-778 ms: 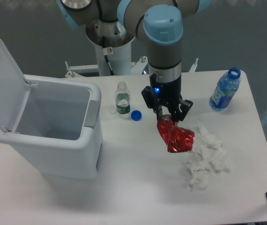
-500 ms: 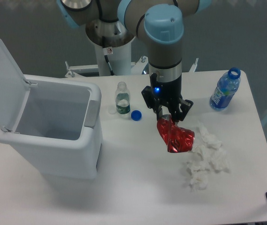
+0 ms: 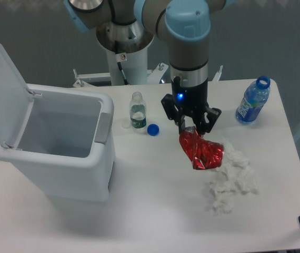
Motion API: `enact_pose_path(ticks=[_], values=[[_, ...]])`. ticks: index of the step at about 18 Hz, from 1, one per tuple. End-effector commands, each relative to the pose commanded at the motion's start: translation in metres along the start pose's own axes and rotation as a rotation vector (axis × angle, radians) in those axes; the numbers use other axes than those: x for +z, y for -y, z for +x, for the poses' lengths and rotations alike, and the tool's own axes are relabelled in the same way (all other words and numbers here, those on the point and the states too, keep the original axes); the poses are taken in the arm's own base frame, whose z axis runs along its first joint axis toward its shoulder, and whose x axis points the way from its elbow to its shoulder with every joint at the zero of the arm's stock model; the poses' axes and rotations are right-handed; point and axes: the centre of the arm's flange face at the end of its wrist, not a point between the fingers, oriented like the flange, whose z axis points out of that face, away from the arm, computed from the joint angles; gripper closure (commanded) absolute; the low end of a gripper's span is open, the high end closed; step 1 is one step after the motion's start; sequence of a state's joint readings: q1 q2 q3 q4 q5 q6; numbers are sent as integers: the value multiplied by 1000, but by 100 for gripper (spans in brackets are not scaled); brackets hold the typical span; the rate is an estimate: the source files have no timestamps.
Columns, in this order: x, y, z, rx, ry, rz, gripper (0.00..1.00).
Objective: Place the cans in the trash can
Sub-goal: 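Carry the red bag up and over into the open white trash bin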
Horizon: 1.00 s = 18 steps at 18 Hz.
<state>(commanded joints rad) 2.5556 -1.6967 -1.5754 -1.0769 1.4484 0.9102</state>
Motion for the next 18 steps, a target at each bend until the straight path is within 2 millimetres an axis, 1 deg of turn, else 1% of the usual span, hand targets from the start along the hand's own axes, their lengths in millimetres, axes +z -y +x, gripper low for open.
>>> enact_pose_path(ticks=[2,4,9,11,13,14,16,18], values=[[-11,6,2,-89,-19,54,48],[-27,6,5,-128,-5,73,48],[-69,11,26,-238,-18,165,48],[-87,11,42,-244,-24,186,48],[-98,16,59,-237,-39,190,48],[-99,23,70,-224,-52,197,48],[-104,36,98,-197,-77,204,48],[-103,43,115,-173,-103,195,48]])
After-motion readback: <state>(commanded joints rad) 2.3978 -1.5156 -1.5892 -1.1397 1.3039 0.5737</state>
